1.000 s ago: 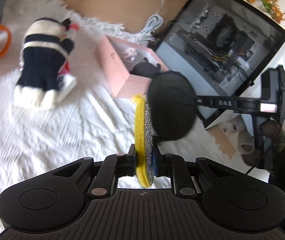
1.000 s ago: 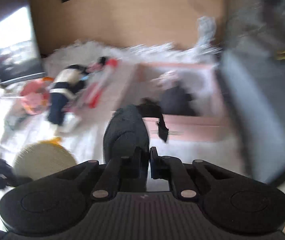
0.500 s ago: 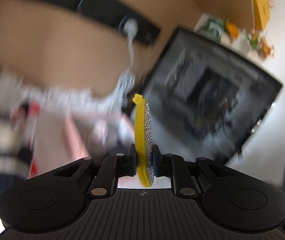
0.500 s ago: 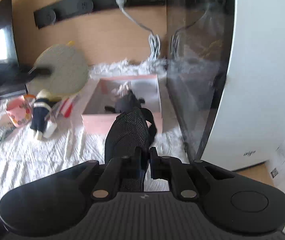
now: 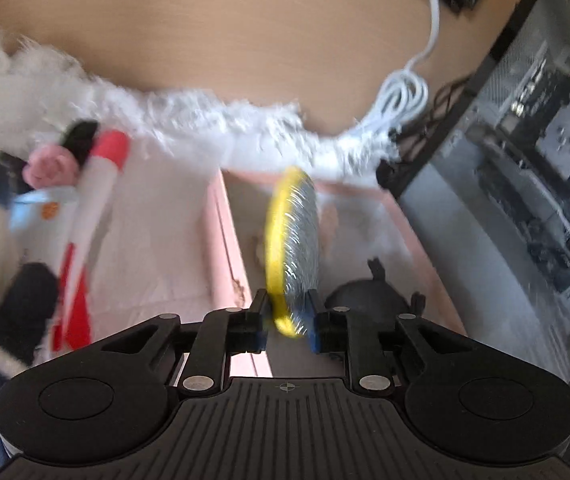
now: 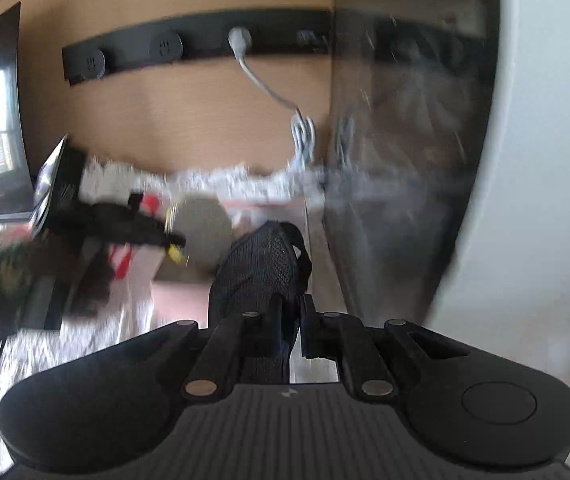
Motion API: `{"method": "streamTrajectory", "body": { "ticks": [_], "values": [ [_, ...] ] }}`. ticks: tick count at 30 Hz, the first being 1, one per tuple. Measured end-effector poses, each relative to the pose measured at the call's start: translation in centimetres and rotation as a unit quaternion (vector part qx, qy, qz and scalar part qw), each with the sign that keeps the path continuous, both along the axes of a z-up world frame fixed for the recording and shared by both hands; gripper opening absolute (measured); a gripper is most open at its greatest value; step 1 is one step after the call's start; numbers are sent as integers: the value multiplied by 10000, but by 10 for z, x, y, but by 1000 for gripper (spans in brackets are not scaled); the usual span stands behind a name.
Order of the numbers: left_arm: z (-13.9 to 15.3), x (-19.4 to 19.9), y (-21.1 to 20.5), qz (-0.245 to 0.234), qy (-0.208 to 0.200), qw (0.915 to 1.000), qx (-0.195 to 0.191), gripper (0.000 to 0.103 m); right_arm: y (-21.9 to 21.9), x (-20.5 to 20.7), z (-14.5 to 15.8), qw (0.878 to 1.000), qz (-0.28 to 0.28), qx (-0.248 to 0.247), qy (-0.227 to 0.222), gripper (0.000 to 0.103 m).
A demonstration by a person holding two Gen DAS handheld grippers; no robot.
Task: Organize soft objects
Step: 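Carry the glitter sponge and black mesh pad into the pink box and release both, then grasp the navy-and-white striped glove with the right gripper and lift it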
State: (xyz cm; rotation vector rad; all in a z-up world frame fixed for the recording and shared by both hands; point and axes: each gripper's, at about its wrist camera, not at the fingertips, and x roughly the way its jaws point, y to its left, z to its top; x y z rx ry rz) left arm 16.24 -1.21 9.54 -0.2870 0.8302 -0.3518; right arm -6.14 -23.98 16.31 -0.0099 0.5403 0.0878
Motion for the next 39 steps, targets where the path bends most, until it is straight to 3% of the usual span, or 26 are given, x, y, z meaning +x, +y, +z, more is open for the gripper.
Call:
{"method": "streamTrajectory", "body": {
  "ticks": [4,7,10,12,13,14,16,18,20,22,24,25,29,33,35,37,38,39],
  "values": [
    [17,-23,15,231,-616,9978,-58,21,36,49,28,9973,-44,-538,-491,8],
    [24,-33,21,125,-707,9973,-120,21,57,100,31,9907,-119,-1103,-789,8],
    [22,-49,29,151,-675,9975,-171,21,85,150,12,9768,-270,-1863,-1018,8],
    [19,-65,38,226,-619,9973,-312,21,108,177,-17,9582,-347,-2569,-1208,8],
    [16,-73,42,259,-574,9973,-375,21,116,189,-33,9564,-232,-2684,-1131,8],
    [12,-82,47,296,-518,9973,-427,21,119,197,-44,9645,-11,-2500,-852,8],
    [3,-99,59,415,-337,9974,-491,21,117,201,-60,9881,582,-1427,-1,11],
    [-8,-114,71,532,-127,9972,-514,21,111,184,-70,9924,1055,-536,340,24],
    [-16,-129,83,657,41,9965,-516,21,111,159,-77,9909,1267,-350,275,39],
    [-20,-140,93,775,176,9955,-522,21,110,140,-78,9896,1357,-473,51,51],
    [-22,-149,102,891,256,9943,-524,21,102,134,-73,9912,1141,-639,-216,65],
    [-22,-153,107,975,267,9935,-527,21,98,137,-70,9931,859,-738,-318,66],
    [-23,-163,121,1267,309,9892,-675,21,78,173,-72,9909,-345,-1153,-601,66],
    [-27,-166,121,1310,423,9888,-579,21,61,231,-84,9893,-714,-1255,-192,64],
    [-27,-167,119,1296,459,9891,-535,21,56,252,-92,9902,-744,-1174,142,52],
    [-26,-170,117,1251,454,9898,-513,21,54,261,-97,9911,-672,-1091,362,51],
    [-25,-171,117,1242,452,9899,-506,21,53,263,-98,9917,-598,-1066,404,45],
    [-25,-172,117,1239,451,9900,-497,21,53,262,-97,9921,-547,-1049,423,19]
  ]
}}
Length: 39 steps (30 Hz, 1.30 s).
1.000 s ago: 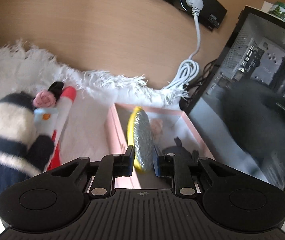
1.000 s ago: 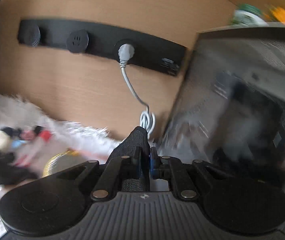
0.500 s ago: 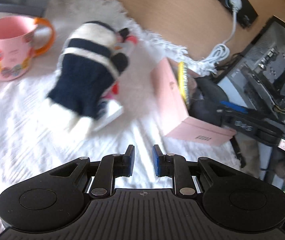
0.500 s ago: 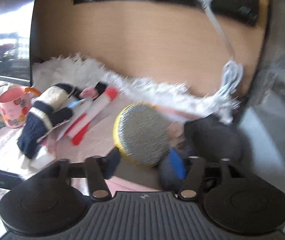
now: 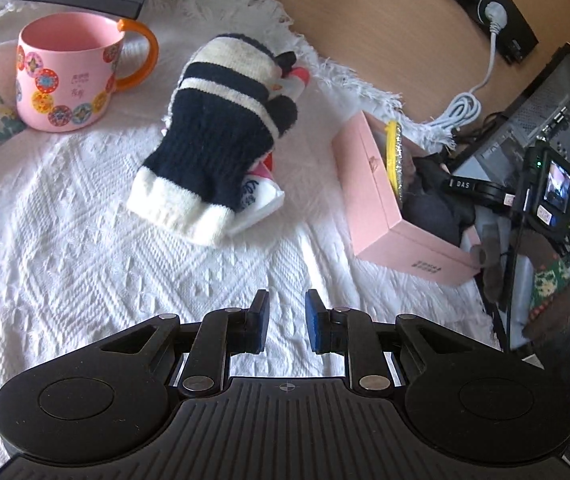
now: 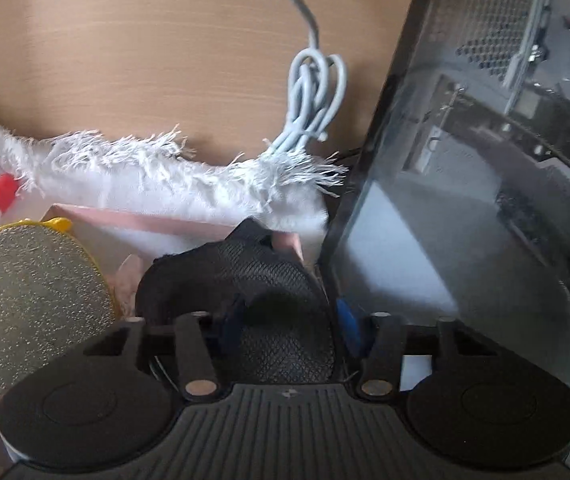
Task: Organize soft objects
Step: 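Grasp the navy-and-white striped glove with the right gripper and lift it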
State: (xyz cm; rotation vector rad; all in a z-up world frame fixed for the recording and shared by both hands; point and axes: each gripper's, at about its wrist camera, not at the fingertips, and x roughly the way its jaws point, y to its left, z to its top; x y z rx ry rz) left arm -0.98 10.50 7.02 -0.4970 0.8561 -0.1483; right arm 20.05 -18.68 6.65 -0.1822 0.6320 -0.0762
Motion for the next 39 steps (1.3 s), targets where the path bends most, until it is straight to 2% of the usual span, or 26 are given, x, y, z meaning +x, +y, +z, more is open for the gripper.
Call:
{"method": "streamTrajectory", "body": {
  "ticks": [1,2,4,6,8,10,12,14,17,20,21,23,26,27,29,31,33,36,39],
  "values": [
    [0,-1,1,15,6,10000,15,21,2,-3,4,10000,-24,-44,-8,12],
    [0,-2,2,48,14,10000,26,21,4,-7,8,9999,17,-66,-86,0],
    [-1,-4,6,125,32,9999,11,21,5,-23,25,9987,257,-21,-437,0],
    [-3,-5,9,184,54,9998,-28,21,16,-41,40,9935,443,-474,-930,0],
    [-5,-4,9,186,69,9998,-66,21,26,-51,48,9899,696,-601,-1082,0],
    [-5,-3,6,128,63,9999,-86,21,31,-59,55,9891,1167,30,-898,2],
    [-5,-2,3,45,43,9999,-99,21,42,-67,53,9845,1503,490,-755,14],
    [-5,-2,-2,-53,37,9999,-92,21,67,-75,45,9809,1734,455,-754,24],
    [-5,-2,-4,-119,69,9999,-32,21,109,-77,25,9767,2051,183,-601,25],
    [-4,-5,-2,-106,65,9999,33,21,132,-71,8,9803,1842,-370,-613,25],
    [-2,-6,1,-83,41,9999,73,21,130,-68,7,9827,1702,-400,-618,25],
    [3,-9,7,18,-46,9996,269,21,115,-56,4,9891,1398,-227,-390,23],
    [13,-5,18,234,-247,9968,717,21,83,-47,-9,9918,1200,381,238,23],
    [16,-1,22,285,-313,9958,811,21,74,-48,-12,9912,1142,579,324,23],
    [23,10,33,399,-466,9936,946,21,64,-59,-8,9898,1183,764,225,24],
    [28,25,43,494,-566,9925,964,21,62,-74,-1,9898,1254,681,27,36],
    [30,42,56,705,-581,9918,897,21,62,-96,7,9899,1277,559,-272,67],
    [24,66,71,1020,-508,9909,716,21,63,-127,18,9849,1494,783,-394,75],
    [12,82,81,1126,-369,9918,488,21,82,-143,19,9761,1931,978,-186,81]
  ]
}}
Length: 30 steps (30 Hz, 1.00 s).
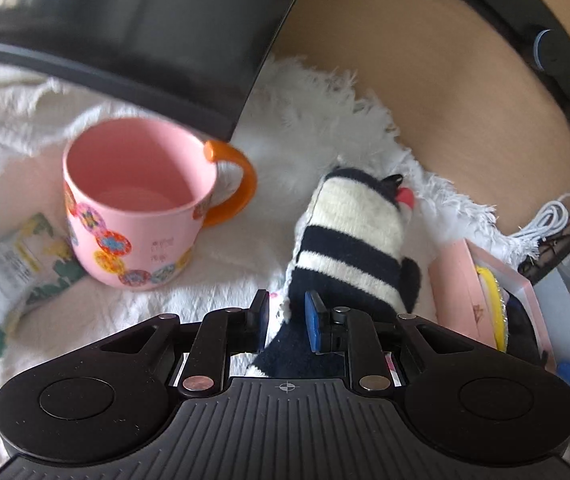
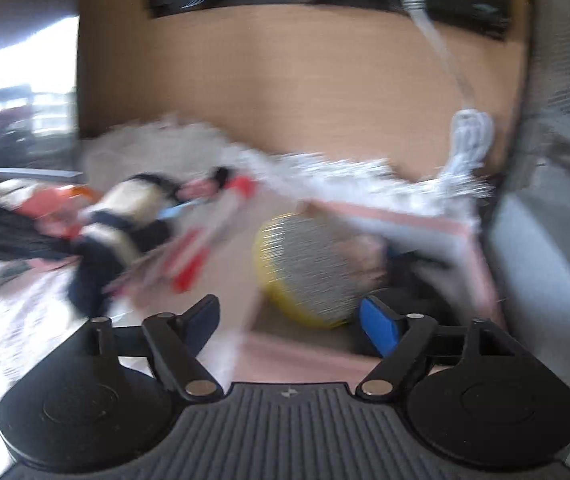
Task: Organize soft objects
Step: 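Grasp the navy-and-white striped glove with the right gripper and lift it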
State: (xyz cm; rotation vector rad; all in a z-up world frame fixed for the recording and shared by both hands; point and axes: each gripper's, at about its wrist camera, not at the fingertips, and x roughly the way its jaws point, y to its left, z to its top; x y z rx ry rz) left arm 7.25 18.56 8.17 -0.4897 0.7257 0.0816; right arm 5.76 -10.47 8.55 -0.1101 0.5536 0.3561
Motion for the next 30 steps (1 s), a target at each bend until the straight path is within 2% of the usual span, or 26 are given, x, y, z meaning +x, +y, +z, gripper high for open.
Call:
{"method": "streamTrajectory", "body": {
  "ticks": [4,7,11,16,17,19,21,23,28,30],
  "values": [
    [-7,-8,-1,-317,6,9992,-262,21,43,-3,-3,9994,327,62,91,85],
    [-4,-37,3,-309,-12,9995,-29,21,85,6,-4,9989,469,74,52,87],
    [-5,-78,15,56,250,9985,480,21,149,29,-11,9983,559,-132,95,88],
    [-8,-122,27,245,345,9975,568,21,206,70,-41,9946,455,-780,508,90],
    [-7,-128,27,228,329,9971,642,21,209,71,-43,9948,442,-796,466,90],
    [-6,-141,28,181,309,9965,761,21,207,67,-38,9948,639,-674,426,60],
    [-7,-150,32,187,305,9972,655,21,198,58,-28,9946,748,-543,479,42],
    [-10,-152,37,245,335,9978,524,21,185,46,-16,9945,860,-460,389,31],
    [-16,-146,40,338,387,9982,297,21,117,8,23,9959,861,11,268,30],
    [-15,-139,36,306,366,9985,252,21,84,-9,31,9970,744,45,215,30]
  ]
}}
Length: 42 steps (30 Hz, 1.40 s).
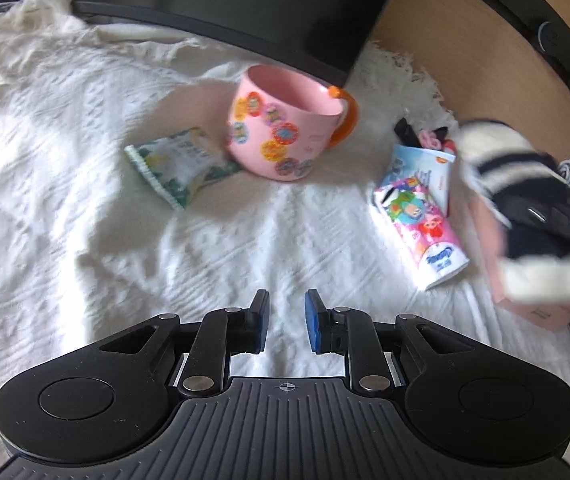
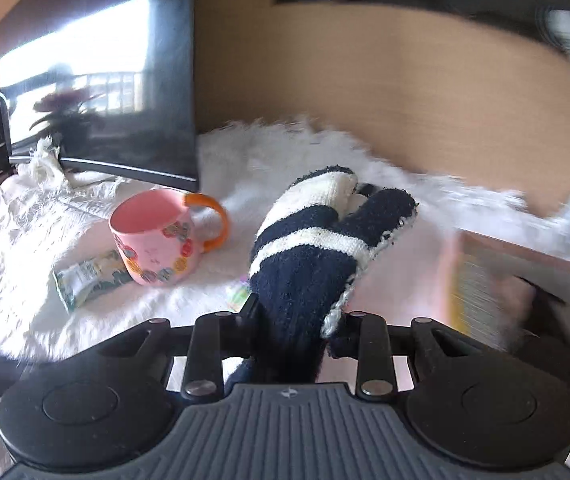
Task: Organize soft objects
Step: 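Grasp the navy-and-white striped glove with the right gripper and lift it, then grasp the pink Kleenex tissue pack with the left gripper while the right gripper holds the glove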
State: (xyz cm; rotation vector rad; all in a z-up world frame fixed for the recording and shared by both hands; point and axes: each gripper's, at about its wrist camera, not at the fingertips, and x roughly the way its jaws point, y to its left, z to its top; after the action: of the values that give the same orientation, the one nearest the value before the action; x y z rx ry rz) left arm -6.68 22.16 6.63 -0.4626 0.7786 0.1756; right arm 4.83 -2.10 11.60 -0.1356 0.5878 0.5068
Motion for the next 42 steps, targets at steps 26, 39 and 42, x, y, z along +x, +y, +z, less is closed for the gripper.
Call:
{"method": "streamTrajectory", "body": {
  "ticks": [26,39,42],
  "values": [
    [-4,167,-132,-962,197,9946,328,53,-120,-42,-115,9945,-971,-301,242,86],
    [-10,174,-126,-300,289,9969,668,56,-123,-39,-116,9953,-888,-148,347,93],
    [-11,176,-124,-284,274,9975,591,56,-123,-39,-116,9954,-886,-142,349,93]
  ]
}}
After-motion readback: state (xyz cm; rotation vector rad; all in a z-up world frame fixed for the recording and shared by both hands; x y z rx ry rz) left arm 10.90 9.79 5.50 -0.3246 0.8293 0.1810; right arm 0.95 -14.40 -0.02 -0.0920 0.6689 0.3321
